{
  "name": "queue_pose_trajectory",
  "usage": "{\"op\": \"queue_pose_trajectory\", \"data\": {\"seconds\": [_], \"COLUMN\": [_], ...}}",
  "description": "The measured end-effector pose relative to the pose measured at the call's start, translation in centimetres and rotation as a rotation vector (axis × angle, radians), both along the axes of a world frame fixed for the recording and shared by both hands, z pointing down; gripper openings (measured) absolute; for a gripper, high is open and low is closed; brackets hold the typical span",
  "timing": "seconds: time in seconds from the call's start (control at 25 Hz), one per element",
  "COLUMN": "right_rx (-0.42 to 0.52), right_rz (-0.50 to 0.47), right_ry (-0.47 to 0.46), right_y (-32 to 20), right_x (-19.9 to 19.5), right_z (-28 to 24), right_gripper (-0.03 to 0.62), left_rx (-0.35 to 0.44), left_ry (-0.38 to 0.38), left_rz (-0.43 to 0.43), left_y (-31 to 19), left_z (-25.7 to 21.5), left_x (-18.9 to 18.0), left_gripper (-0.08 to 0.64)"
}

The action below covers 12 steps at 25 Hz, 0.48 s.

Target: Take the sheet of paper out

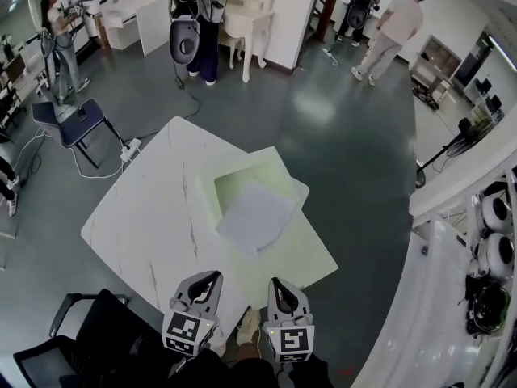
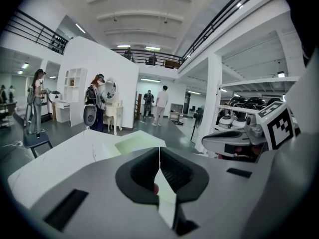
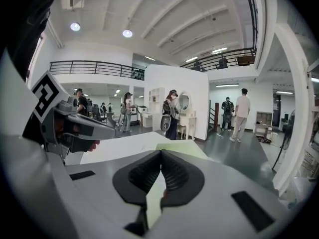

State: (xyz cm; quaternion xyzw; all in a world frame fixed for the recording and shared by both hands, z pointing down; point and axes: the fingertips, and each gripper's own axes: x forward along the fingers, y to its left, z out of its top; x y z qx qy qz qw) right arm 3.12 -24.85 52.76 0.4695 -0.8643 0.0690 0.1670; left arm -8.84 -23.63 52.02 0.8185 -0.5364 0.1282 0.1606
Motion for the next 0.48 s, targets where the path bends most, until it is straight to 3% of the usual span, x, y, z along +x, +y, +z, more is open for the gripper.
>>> {"op": "queue_pose_trajectory", "data": {"seconds": [0.48], "right_rx": [-0.165], "right_rz": [-0.227], "right_ry": [0.037], "right_y": [-8.1], "right_x": [-3.7], "right_z": [11.2], "right_gripper": [0.017], "left_rx": [-0.16], "left_ry": [-0.002], "left_rz": [-0.169], "left_y": [-5.7], "left_z": [10.2], "left_x": [-2.2], "left_gripper": [0.025]}}
